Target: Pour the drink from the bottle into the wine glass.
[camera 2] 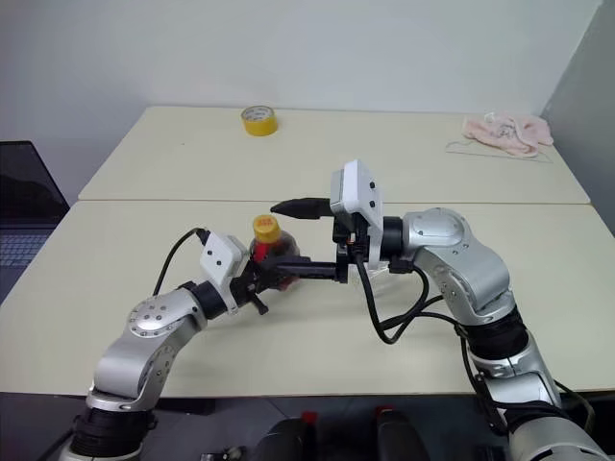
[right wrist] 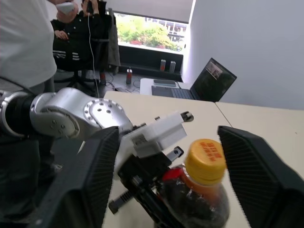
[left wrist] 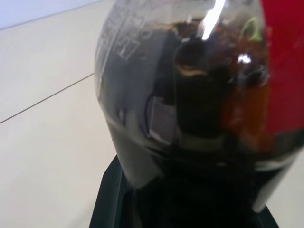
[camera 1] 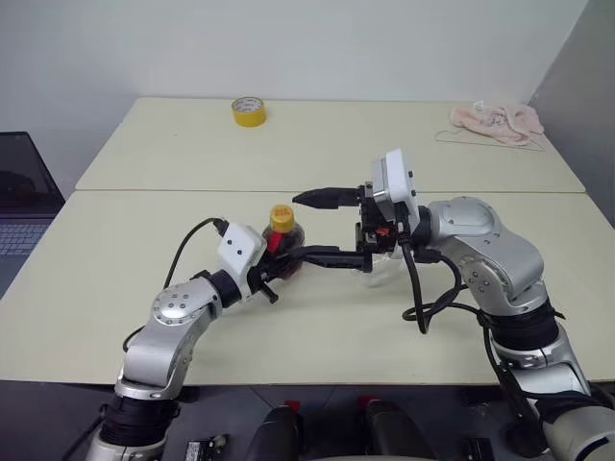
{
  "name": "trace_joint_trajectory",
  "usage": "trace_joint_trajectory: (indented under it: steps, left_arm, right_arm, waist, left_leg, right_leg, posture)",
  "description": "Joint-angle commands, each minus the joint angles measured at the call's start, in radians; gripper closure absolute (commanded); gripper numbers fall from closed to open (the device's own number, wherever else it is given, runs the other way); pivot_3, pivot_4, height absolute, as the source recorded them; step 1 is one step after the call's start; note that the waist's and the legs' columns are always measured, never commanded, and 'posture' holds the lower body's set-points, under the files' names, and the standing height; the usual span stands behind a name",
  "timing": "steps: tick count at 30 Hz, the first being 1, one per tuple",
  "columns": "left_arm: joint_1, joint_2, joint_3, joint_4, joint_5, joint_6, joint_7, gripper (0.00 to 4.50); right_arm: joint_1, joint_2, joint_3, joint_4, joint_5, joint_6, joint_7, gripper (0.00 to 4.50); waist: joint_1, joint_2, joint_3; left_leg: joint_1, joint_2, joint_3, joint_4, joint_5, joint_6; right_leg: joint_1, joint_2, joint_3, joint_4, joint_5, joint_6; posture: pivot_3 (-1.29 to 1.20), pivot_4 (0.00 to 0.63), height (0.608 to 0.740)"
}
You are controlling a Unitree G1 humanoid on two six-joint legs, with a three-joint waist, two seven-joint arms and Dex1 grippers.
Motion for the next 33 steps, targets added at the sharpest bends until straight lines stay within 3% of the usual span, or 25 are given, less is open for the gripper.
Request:
trace_joint_trajectory:
  steps: [1,7,11,21,33]
  left_arm:
    - [-0.010,-0.051,0.039,-0.023,0.096,-0.091,0.154,3.62]
    - [-0.011,-0.059,0.000,0.028,0.312,-0.200,0.319,3.63]
    - [-0.008,-0.078,-0.010,0.045,0.371,-0.210,0.369,3.63]
    - [-0.052,-0.100,-0.019,0.096,0.423,-0.226,0.396,3.63]
    - [-0.053,-0.131,-0.043,0.040,0.423,-0.192,0.387,3.63]
  right_arm:
    - [0.020,0.045,-0.059,-0.057,0.012,0.054,-0.151,0.00]
    - [0.049,0.197,-0.062,-0.091,0.003,0.174,-0.418,0.00]
    - [0.063,0.255,-0.031,-0.116,-0.008,0.210,-0.498,0.00]
    - [0.019,0.317,0.042,0.010,-0.147,0.130,-0.576,0.00]
    - [0.010,0.372,0.047,0.089,-0.198,0.103,-0.572,0.00]
  waist:
    - [0.002,-0.001,0.000]
    - [-0.001,0.000,0.000]
    - [0.002,0.000,0.000]
    - [0.000,0.000,0.000]
    - [-0.001,0.000,0.000]
  left_leg:
    - [0.000,0.000,0.000,0.000,0.000,0.000]
    - [0.000,0.000,0.000,-0.001,0.000,0.000]
    - [0.000,-0.001,0.001,-0.001,0.000,-0.001]
    - [0.000,-0.001,0.000,-0.001,0.000,-0.001]
    - [0.000,-0.001,0.000,-0.001,0.000,-0.001]
  right_leg:
    - [0.000,0.000,0.000,0.000,0.000,0.000]
    - [-0.001,0.000,0.000,0.001,0.000,0.000]
    - [-0.001,0.000,0.001,0.000,0.000,0.000]
    - [-0.001,0.000,0.000,0.001,0.000,0.000]
    - [-0.001,0.000,0.000,0.001,0.000,0.000]
  posture:
    - [0.00,0.150,0.740]
    - [0.00,0.150,0.740]
    - [0.00,0.150,0.740]
    - [0.00,0.150,0.740]
    - [0.00,0.150,0.740]
